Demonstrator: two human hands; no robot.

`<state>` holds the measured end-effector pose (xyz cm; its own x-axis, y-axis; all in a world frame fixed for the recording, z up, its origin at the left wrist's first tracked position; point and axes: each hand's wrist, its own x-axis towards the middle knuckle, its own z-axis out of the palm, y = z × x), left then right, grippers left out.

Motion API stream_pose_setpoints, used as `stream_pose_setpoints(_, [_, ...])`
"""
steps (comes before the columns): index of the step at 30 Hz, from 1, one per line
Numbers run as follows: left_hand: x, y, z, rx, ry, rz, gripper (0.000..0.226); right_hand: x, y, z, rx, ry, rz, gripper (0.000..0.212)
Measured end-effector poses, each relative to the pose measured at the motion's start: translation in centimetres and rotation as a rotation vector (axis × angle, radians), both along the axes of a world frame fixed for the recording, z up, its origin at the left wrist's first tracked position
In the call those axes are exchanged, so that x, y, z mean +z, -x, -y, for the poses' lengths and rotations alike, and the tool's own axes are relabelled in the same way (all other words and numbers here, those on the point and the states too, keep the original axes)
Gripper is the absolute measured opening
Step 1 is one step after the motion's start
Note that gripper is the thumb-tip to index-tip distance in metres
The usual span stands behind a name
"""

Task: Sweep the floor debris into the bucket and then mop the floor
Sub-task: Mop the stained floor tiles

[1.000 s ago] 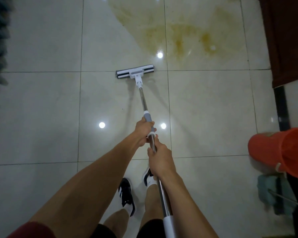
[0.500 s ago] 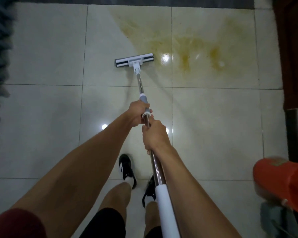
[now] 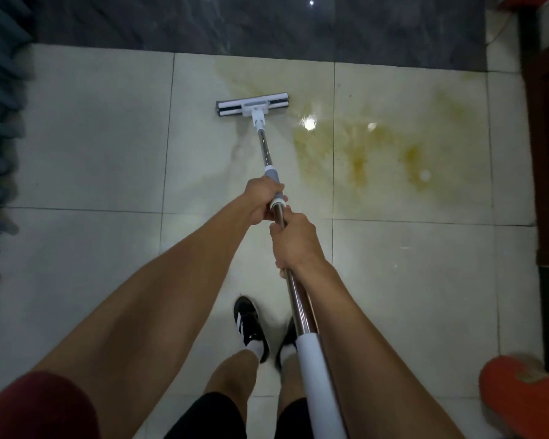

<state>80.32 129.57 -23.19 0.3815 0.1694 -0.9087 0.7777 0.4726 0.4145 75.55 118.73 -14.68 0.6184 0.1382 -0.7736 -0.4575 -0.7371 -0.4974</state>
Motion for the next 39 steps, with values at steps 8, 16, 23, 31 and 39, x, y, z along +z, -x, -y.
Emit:
stream_pose_setpoints(8, [0.8, -11.1, -7.1, 0.037, -0.017, 0.008, 0.015, 0.3, -11.4, -7.4, 0.024, -0.010, 0.009, 0.028])
stream_pose_setpoints(16, [-0.5, -19.9, -14.1, 0.029, -0.019, -0.001, 0.021, 0.0, -20.1, -14.3, 0.067, 0.052, 0.019, 0.023])
stream_pose_setpoints(23, [-0.3, -25.6, -20.0, 0.002, -0.024, -0.015, 0.012, 0.1, -25.3, -20.8, 0.027, 0.091, 0.005, 0.025])
stream_pose_setpoints(31, [-0.8, -28.0, -27.4, -0.147, -0.101, -0.023, 0.012, -1.7, -27.0, -28.4, 0.001, 0.059, 0.001, 0.030])
stream_pose_setpoints(39, [-0.2, -19.8, -24.0, -0.262, -0.080, -0.061, 0.007, -1.1, -18.4, -24.7, 0.110, 0.096, -0.057, 0.043])
